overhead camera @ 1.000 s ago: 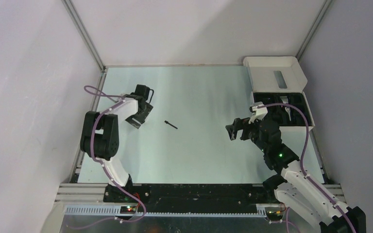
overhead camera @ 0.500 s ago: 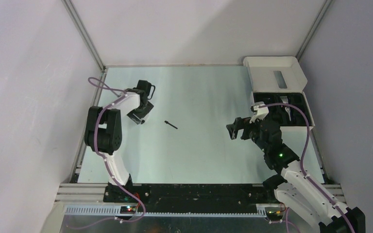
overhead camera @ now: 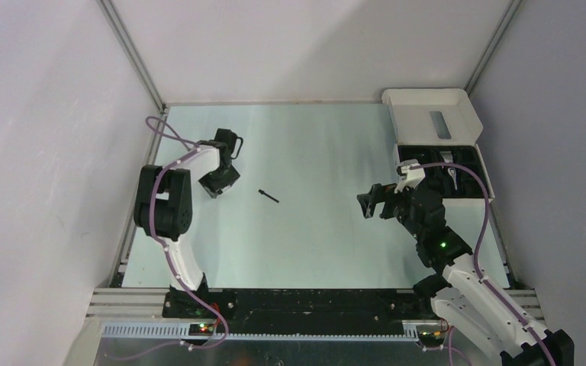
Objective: Sort the hair-cutting tools
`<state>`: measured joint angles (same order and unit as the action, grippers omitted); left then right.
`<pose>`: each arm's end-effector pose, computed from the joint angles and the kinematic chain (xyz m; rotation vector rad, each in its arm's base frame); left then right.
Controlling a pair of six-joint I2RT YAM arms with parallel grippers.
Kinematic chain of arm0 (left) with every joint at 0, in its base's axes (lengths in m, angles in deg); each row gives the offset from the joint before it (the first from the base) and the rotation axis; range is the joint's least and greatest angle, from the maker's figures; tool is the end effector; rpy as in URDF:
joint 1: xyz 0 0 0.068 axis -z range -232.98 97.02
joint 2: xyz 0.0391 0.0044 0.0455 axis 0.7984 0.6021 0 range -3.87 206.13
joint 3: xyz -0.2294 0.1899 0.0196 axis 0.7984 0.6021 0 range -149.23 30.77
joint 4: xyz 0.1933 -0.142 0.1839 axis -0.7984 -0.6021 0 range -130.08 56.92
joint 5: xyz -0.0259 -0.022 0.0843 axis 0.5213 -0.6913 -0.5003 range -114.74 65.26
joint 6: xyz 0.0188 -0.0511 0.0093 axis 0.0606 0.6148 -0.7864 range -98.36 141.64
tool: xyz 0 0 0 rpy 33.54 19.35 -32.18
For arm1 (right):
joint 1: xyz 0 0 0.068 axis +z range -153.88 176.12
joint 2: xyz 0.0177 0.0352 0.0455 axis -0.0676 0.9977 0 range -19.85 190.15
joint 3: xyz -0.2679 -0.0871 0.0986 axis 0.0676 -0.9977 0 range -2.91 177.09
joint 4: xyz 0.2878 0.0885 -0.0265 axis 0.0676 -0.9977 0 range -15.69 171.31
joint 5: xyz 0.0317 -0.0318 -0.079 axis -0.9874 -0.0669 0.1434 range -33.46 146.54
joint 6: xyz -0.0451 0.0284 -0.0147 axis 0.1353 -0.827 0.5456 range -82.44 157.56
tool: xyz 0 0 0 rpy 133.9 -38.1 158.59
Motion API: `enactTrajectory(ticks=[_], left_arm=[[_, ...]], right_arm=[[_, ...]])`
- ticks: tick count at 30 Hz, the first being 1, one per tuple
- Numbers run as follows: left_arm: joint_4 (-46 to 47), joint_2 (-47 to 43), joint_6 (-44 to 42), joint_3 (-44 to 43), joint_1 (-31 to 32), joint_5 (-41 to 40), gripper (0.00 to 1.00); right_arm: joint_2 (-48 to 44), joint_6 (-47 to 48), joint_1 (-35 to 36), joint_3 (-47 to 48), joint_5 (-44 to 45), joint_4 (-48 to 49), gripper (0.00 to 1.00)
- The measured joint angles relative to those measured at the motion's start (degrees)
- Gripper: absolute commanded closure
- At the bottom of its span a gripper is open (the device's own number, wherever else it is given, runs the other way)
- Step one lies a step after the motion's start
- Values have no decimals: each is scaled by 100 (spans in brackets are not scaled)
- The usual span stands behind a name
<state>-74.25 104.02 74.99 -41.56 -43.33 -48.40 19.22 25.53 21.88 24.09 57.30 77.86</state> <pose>0.4002 -0.0528 0.1656 -1.0712 2.4941 0.3198 0.1770 0.0850 0.2652 -0.2135 1.8530 0.4475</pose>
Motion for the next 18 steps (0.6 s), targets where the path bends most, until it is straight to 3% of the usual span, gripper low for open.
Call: enactTrajectory(ticks=[18], left_arm=[[695, -411, -949, 706, -476, 697, 31]], right_arm=[[-48, -2, -22, 0, -168, -2, 1]])
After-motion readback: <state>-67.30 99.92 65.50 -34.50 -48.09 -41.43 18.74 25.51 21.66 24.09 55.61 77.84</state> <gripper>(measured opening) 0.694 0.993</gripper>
